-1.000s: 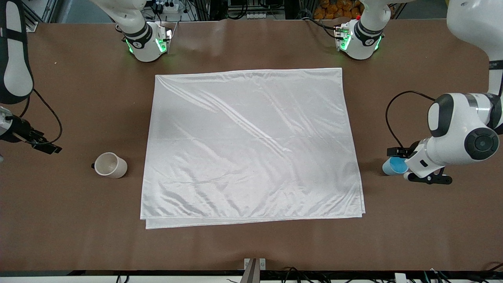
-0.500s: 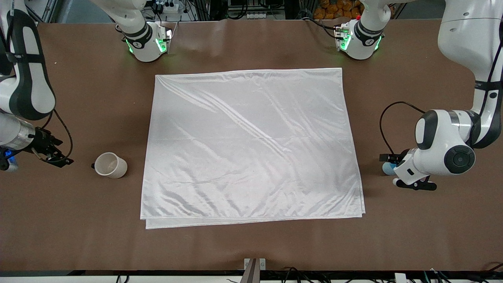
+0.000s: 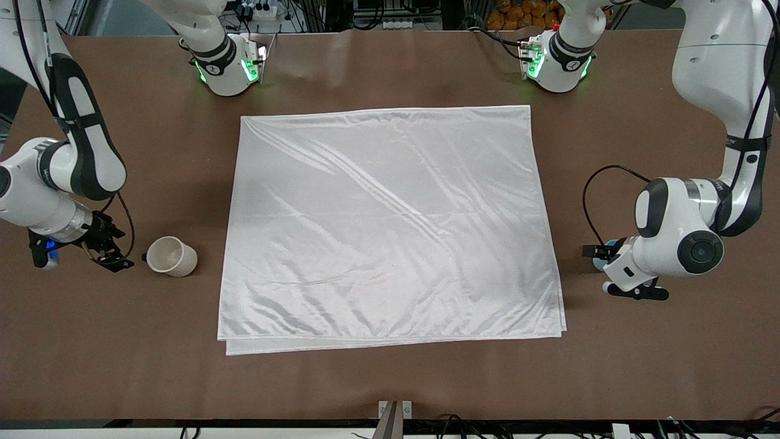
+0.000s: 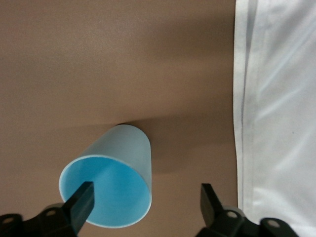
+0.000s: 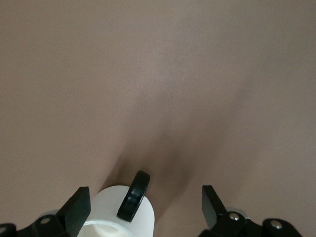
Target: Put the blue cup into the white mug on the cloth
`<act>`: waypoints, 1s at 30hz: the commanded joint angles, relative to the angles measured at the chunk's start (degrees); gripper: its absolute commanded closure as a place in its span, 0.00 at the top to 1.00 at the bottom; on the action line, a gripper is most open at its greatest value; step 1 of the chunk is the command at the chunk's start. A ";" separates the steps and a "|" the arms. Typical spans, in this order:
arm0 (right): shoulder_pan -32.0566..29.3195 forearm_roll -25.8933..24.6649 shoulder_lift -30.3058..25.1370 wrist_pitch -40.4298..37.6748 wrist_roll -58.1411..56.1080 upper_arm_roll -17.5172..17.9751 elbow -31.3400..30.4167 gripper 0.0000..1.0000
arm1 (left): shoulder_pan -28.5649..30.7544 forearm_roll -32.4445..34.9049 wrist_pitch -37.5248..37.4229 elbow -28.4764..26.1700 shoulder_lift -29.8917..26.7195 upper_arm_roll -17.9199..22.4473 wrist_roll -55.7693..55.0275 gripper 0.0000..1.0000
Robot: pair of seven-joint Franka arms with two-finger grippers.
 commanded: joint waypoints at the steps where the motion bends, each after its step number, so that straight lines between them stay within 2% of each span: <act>1: 0.78 0.19 2.82 -0.43 4.29 0.35 2.83 0.98 | -0.27 1.29 0.66 1.32 1.42 0.10 -3.62 0.39; 6: 0.69 0.19 4.76 -0.43 5.35 0.35 3.80 0.89 | -0.27 1.29 1.19 1.23 1.42 0.10 -5.64 0.01; 9: 0.78 0.19 5.90 -0.43 6.67 0.35 4.24 0.85 | -0.27 1.29 1.19 1.32 1.42 0.10 -5.82 0.00; 13: 0.87 0.19 6.69 -0.43 6.93 0.35 4.95 0.71 | -0.18 1.29 1.19 1.32 1.42 0.10 -5.82 0.00; 16: 0.87 0.19 6.69 -0.52 6.85 0.35 5.03 0.49 | -0.27 1.21 1.19 1.41 1.42 0.10 -5.82 0.00; 18: 0.87 0.28 6.69 -0.52 6.67 0.44 5.03 0.28 | -0.27 1.29 1.19 2.02 1.33 0.10 -5.73 0.00; 21: 0.95 0.28 6.69 -0.52 6.67 0.44 5.21 0.03 | -0.27 1.29 1.19 2.46 1.42 0.10 -5.73 0.00; 22: 0.96 0.28 6.69 -0.52 6.58 0.44 5.21 0.00 | -0.27 1.29 1.19 2.46 1.42 0.10 -5.73 0.00; 30: 1.04 0.28 6.69 -0.52 6.49 0.53 5.21 0.00 | -1.23 1.38 1.02 3.86 1.07 0.19 -6.69 0.00</act>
